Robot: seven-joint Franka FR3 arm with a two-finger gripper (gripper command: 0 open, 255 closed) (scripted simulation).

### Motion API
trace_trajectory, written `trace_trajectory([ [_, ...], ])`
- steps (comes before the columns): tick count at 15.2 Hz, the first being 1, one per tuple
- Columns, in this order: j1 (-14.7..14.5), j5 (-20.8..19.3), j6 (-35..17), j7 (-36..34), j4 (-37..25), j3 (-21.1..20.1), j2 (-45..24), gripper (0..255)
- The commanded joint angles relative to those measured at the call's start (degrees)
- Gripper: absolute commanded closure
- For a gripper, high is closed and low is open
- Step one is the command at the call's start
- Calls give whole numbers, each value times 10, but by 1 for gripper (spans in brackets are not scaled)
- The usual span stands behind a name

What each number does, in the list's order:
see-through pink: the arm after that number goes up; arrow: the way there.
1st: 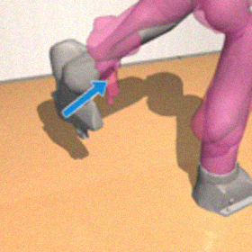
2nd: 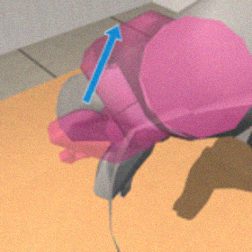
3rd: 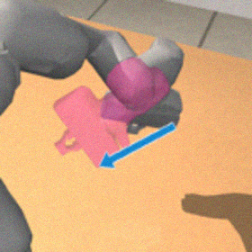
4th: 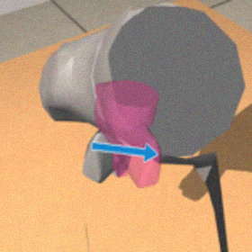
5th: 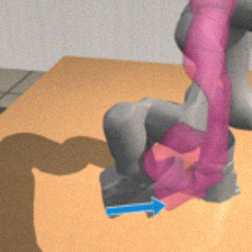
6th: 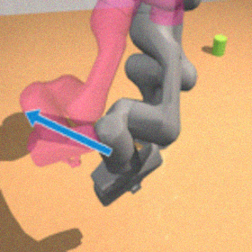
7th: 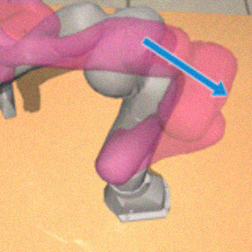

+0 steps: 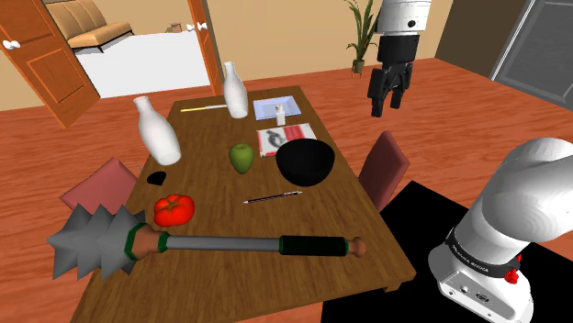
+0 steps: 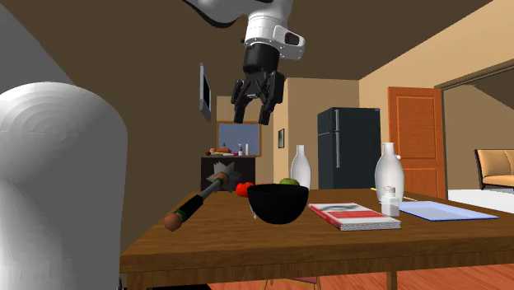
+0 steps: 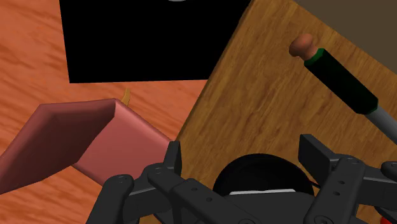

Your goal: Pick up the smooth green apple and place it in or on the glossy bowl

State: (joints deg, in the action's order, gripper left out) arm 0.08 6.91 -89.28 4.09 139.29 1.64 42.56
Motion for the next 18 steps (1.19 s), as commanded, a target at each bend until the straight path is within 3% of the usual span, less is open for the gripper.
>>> trace_trajectory([
  [1,0,0,0,0,0,0,0,0],
  [10,-21,44,-119,-96,-58,-75,-164,0],
  [18,-32,41,-193,-183,-161,-124,-332,0],
])
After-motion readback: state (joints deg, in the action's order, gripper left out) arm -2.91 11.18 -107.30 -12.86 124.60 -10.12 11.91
